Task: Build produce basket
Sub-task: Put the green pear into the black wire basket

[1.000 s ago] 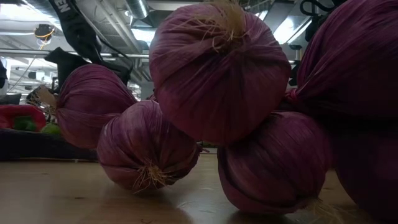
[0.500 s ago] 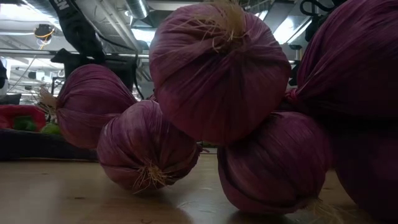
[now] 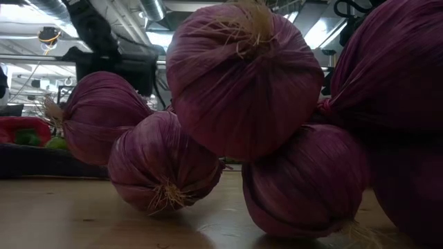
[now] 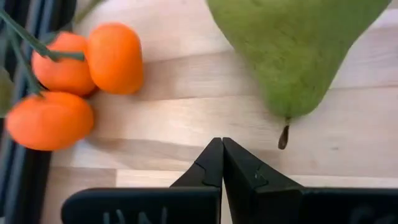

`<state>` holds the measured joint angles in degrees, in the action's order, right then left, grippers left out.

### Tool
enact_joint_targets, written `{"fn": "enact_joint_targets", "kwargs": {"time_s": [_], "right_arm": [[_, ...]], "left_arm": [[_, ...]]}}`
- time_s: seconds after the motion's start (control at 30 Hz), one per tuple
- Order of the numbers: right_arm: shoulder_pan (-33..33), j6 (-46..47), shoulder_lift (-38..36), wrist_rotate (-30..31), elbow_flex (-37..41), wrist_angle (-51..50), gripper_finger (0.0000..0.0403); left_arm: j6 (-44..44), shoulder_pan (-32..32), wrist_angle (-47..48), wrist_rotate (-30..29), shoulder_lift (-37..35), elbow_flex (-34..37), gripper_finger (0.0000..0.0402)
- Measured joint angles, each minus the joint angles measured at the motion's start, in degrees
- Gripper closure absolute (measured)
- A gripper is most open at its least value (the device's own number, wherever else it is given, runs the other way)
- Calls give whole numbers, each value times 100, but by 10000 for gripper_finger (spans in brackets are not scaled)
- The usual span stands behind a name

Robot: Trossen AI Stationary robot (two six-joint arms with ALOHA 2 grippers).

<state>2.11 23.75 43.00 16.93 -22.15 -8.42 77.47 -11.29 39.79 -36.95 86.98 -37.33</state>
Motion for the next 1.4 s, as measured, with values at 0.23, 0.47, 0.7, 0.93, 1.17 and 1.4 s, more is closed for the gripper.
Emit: {"fn": "enact_joint_targets", "kwargs": {"time_s": [0.23, 0.47, 0.7, 0.93, 1.17, 1.4], "right_arm": [[0, 17, 1, -1, 0, 1, 221], [0, 11, 0, -2, 0, -3, 221], [0, -18, 0, -2, 0, -3, 221], [0, -42, 0, -2, 0, -3, 221], [0, -67, 0, -2, 0, -3, 221], [0, -67, 0, -2, 0, -5, 221]], "left_arm": [[-613, 327, 800, -40, 0, -973, 401], [-1081, 470, 792, -198, 0, -1300, 402], [-1051, 477, 920, -104, 0, -1300, 387], [-1236, 474, 907, -122, 0, -1300, 350], [-1256, 474, 909, -144, 0, -1296, 350], [-689, 352, 920, 219, 0, -887, 324]]}}
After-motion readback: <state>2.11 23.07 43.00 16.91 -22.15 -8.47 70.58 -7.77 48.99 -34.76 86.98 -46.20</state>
